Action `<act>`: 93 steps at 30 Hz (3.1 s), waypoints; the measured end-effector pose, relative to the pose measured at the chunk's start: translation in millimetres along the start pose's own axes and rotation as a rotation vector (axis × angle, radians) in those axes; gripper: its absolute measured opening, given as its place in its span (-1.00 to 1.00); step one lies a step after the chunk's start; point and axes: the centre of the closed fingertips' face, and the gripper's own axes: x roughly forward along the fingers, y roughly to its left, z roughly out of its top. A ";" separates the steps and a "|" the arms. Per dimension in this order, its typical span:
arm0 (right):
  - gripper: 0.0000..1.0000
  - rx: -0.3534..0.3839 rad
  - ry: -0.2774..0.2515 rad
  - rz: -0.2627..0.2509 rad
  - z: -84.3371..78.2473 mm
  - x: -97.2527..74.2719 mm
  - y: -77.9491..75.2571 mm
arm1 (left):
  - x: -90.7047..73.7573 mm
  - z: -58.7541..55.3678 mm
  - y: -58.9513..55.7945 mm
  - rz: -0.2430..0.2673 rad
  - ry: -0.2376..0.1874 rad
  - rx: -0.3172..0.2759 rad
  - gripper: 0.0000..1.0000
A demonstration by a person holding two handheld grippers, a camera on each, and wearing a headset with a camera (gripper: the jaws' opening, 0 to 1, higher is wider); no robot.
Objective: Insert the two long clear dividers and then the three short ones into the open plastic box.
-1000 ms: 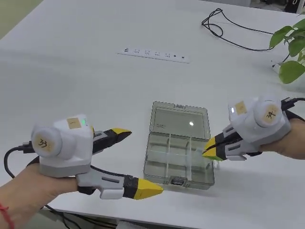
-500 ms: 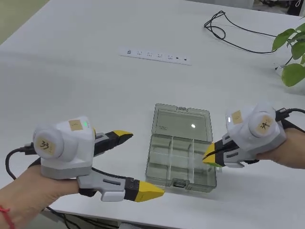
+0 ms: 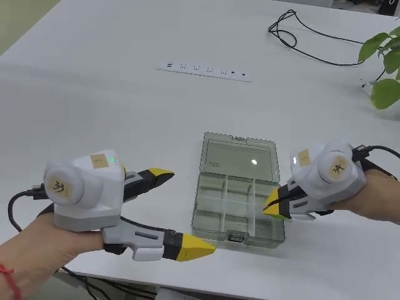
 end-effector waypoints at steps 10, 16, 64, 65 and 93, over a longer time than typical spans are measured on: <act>-0.94 -0.019 0.011 0.005 -1.5 4.4 0.2 | -0.7 0.7 1.0 0.002 -0.002 -0.001 0.97; -0.94 -0.037 0.018 0.005 -1.2 4.5 1.3 | -1.8 1.2 0.6 0.003 -0.006 -0.003 0.97; -0.95 -0.038 0.078 0.073 8.5 -13.2 -0.2 | 0.3 9.0 -5.4 -0.003 -0.039 -0.002 0.93; -0.95 -0.032 0.077 0.071 7.3 -11.8 0.0 | 0.2 8.1 -5.1 -0.002 -0.035 -0.002 0.93; -0.94 -0.019 0.079 0.038 -4.0 4.5 0.1 | 0.5 2.7 -4.9 -0.008 -0.008 0.002 0.95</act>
